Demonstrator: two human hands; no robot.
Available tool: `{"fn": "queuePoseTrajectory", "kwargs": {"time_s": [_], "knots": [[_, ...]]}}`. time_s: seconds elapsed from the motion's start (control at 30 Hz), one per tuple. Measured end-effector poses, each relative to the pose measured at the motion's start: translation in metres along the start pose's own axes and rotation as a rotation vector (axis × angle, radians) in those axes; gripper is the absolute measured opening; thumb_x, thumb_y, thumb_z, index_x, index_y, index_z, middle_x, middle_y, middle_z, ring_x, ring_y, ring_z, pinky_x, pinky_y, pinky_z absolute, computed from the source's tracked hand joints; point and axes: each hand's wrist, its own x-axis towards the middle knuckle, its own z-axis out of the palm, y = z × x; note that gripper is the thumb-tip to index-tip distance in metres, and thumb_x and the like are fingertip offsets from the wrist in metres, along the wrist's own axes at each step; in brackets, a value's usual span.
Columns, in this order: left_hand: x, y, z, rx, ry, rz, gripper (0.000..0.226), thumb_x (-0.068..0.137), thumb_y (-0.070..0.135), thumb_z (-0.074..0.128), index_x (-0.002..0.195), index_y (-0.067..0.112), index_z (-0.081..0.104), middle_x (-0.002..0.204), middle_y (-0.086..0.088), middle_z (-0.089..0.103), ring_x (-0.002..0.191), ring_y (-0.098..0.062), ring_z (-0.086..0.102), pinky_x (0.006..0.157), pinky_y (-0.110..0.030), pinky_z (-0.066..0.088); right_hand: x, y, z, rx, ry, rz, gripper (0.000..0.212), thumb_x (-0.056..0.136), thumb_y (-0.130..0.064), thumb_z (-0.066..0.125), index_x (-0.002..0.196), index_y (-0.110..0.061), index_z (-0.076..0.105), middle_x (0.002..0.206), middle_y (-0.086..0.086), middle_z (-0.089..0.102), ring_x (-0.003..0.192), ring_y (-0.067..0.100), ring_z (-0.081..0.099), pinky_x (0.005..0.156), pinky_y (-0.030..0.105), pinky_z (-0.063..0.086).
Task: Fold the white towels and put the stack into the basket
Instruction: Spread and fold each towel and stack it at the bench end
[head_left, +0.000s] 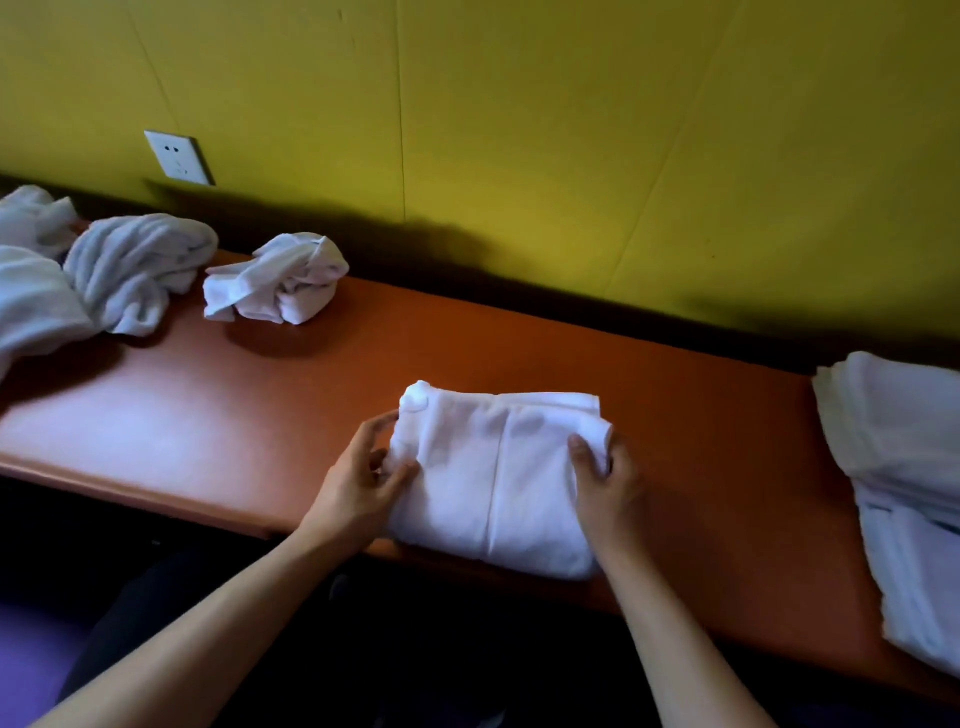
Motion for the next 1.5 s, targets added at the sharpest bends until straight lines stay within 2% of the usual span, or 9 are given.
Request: {"fn": "queuePoseTrajectory", "kwargs": {"time_s": [0.1,0.4,0.63,0.73,0.83,0.9,1.1,1.3,1.5], "knots": [[0.016,0.006,0.013,0.163,0.099,-0.001,0.05,0.088,0.031,0.069,0.131,0.045,0.047,0.101,0.009,0.068,0.092,-0.018,0.066,0.081,-0.033,0.049,0.015,0.008,0.014,-0.074,-0.008,0.039,0.055,0.095,-0.045,0.059,0.138,-0.009,0.054,0.137,0.013,0.059,0.126,0.032,0.055,0.101,0.035,0.044],[0.028,-0.01,0.03,0.433,0.306,-0.006,0.036,0.083,0.036,0.072,0.113,0.025,0.056,0.104,0.001,0.063,0.096,-0.029,0.057,0.078,-0.037,0.043,0.026,0.022,0.027,-0.149,0.042,0.168,0.042,0.09,-0.051,0.06,0.108,-0.014,0.061,0.108,0.014,0.069,0.099,0.038,0.064,0.081,0.041,0.051],[0.019,0.0,0.03,0.401,0.219,-0.183,0.037,0.096,0.038,0.058,0.118,0.008,0.055,0.109,-0.012,0.067,0.107,-0.036,0.06,0.081,-0.038,0.041,-0.011,0.036,0.006,-0.379,-0.061,0.318,0.061,0.088,-0.069,0.044,0.111,-0.013,0.049,0.115,0.02,0.064,0.105,0.04,0.061,0.087,0.044,0.05],[0.017,0.008,0.028,0.314,0.155,-0.304,0.042,0.097,0.038,0.056,0.125,0.006,0.053,0.118,-0.015,0.067,0.115,-0.037,0.059,0.089,-0.039,0.043,-0.021,0.037,0.0,-0.272,-0.113,0.426,0.078,0.078,-0.076,0.049,0.12,-0.011,0.048,0.122,0.021,0.062,0.106,0.041,0.063,0.086,0.052,0.055],[0.014,0.016,0.031,0.25,0.112,-0.39,0.043,0.097,0.035,0.055,0.129,0.006,0.056,0.124,-0.015,0.065,0.118,-0.036,0.059,0.089,-0.037,0.041,-0.015,0.036,-0.017,-0.026,-0.206,0.615,0.08,0.079,-0.064,0.065,0.129,-0.003,0.057,0.127,0.018,0.064,0.114,0.034,0.062,0.097,0.04,0.05],[0.007,0.023,0.038,0.197,0.103,-0.39,0.044,0.097,0.031,0.055,0.133,0.005,0.055,0.127,-0.016,0.064,0.117,-0.033,0.059,0.088,-0.034,0.041,-0.017,0.037,-0.03,0.161,-0.284,0.706,0.078,0.067,-0.061,0.075,0.119,-0.004,0.066,0.113,0.011,0.072,0.101,0.027,0.069,0.093,0.036,0.053],[-0.026,0.055,0.08,0.067,0.091,-0.219,0.039,0.097,0.022,0.058,0.134,0.012,0.05,0.111,-0.005,0.063,0.099,-0.021,0.062,0.074,-0.028,0.044,-0.025,0.044,-0.08,0.294,-0.194,0.499,0.011,0.083,-0.023,0.076,0.085,-0.014,0.07,0.095,0.004,0.076,0.091,0.022,0.072,0.083,0.035,0.056],[-0.05,0.098,0.146,0.002,-0.046,-0.049,0.033,0.099,0.02,0.058,0.131,0.019,0.049,0.093,0.006,0.063,0.084,-0.009,0.062,0.063,-0.024,0.045,-0.023,0.068,-0.167,0.242,-0.033,0.407,0.039,0.062,-0.05,0.077,0.082,-0.018,0.072,0.086,-0.007,0.076,0.087,0.014,0.071,0.087,0.038,0.058],[-0.068,0.136,0.228,-0.047,-0.285,0.053,0.044,0.099,0.027,0.059,0.138,0.021,0.041,0.104,0.0,0.069,0.094,-0.016,0.07,0.072,-0.033,0.056,-0.026,0.1,-0.272,0.159,0.164,0.31,0.019,0.082,-0.029,0.076,0.09,-0.012,0.074,0.085,-0.005,0.075,0.083,0.009,0.068,0.075,0.027,0.052]]}}
